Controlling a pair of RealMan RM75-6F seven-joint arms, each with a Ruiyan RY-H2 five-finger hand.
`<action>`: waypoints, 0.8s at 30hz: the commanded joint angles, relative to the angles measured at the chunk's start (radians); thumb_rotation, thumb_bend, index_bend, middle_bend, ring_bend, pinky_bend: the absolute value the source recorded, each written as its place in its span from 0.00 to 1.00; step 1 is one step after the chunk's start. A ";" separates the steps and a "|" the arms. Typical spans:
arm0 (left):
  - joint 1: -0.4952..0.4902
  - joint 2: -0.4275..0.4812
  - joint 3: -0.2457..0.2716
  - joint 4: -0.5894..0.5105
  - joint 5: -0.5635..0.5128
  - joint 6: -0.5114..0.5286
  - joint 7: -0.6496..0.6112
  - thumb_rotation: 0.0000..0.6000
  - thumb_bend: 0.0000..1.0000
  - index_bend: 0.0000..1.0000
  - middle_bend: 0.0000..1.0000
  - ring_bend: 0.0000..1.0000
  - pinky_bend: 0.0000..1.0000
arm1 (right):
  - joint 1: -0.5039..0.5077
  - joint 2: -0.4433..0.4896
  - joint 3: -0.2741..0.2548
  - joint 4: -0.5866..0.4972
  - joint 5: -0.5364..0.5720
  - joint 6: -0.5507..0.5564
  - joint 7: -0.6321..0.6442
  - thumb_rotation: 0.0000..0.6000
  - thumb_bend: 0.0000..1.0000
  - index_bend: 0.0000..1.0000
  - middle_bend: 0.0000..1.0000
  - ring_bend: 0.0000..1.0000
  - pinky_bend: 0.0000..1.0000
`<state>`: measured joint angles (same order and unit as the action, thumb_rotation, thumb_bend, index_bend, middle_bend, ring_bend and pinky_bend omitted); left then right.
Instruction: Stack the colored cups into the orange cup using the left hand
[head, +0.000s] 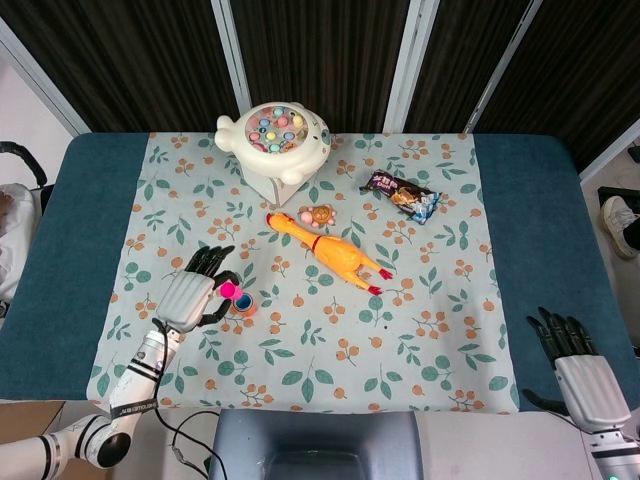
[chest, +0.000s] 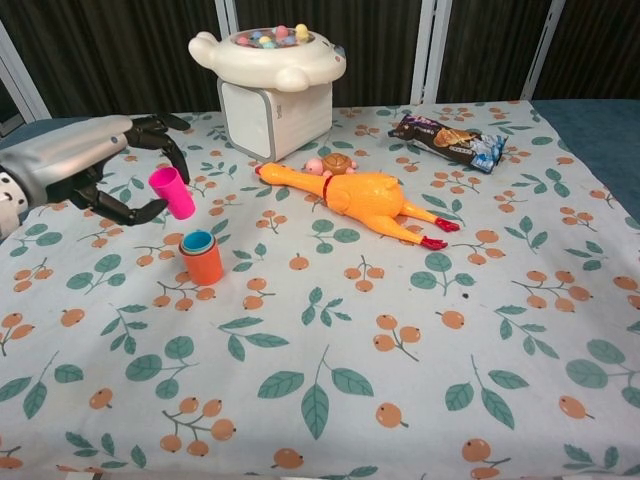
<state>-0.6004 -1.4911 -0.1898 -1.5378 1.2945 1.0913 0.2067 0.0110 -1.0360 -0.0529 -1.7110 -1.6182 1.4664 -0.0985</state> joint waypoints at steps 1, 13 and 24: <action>-0.007 -0.014 0.000 0.014 -0.013 -0.011 0.004 1.00 0.46 0.52 0.05 0.00 0.07 | -0.001 0.003 0.001 0.001 0.000 0.003 0.005 1.00 0.21 0.00 0.00 0.00 0.00; -0.023 -0.050 0.022 0.058 -0.018 -0.033 0.000 1.00 0.46 0.51 0.05 0.00 0.07 | 0.001 0.001 0.000 -0.001 0.002 -0.003 -0.001 1.00 0.21 0.00 0.00 0.00 0.00; -0.026 -0.063 0.036 0.093 -0.022 -0.046 -0.017 1.00 0.46 0.49 0.05 0.00 0.07 | 0.000 0.001 0.003 -0.001 0.007 -0.003 0.000 1.00 0.21 0.00 0.00 0.00 0.00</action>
<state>-0.6261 -1.5534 -0.1547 -1.4454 1.2728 1.0463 0.1902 0.0114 -1.0348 -0.0501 -1.7115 -1.6114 1.4636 -0.0987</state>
